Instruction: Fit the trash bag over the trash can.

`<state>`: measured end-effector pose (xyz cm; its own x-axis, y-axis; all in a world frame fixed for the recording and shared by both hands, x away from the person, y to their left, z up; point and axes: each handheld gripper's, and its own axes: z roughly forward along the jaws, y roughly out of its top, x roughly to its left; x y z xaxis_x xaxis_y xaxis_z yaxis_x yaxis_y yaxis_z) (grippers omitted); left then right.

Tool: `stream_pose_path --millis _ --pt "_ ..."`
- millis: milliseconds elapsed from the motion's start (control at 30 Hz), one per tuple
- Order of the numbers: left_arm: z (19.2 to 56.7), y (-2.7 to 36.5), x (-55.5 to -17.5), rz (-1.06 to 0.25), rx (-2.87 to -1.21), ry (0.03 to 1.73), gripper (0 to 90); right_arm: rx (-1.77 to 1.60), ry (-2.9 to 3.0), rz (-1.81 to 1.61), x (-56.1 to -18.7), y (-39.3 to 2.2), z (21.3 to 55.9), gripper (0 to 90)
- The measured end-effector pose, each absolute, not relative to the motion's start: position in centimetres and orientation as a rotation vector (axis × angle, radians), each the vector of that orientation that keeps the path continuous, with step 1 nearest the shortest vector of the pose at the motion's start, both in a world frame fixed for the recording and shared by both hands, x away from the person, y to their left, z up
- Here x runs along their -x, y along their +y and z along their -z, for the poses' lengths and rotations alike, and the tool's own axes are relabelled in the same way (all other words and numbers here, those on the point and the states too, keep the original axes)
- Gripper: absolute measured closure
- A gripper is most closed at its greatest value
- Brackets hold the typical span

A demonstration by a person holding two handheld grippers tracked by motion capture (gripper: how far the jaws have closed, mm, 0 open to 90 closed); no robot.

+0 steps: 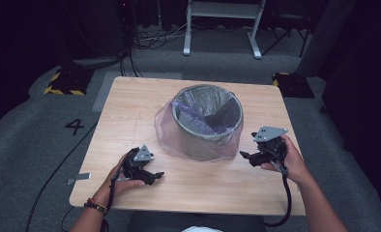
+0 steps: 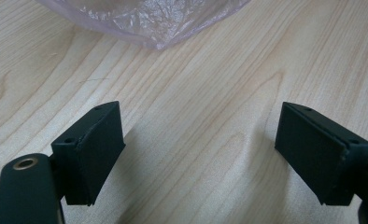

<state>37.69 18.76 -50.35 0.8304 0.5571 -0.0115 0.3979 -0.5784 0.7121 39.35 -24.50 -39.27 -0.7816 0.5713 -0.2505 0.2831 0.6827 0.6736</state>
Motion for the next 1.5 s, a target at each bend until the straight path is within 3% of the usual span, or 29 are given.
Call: stream_pose_path --millis 1500 --pt "50.4 18.8 -37.7 -0.275 -2.262 0.694 15.2 -0.791 2.542 -0.833 -38.7 -27.2 45.5 20.5"
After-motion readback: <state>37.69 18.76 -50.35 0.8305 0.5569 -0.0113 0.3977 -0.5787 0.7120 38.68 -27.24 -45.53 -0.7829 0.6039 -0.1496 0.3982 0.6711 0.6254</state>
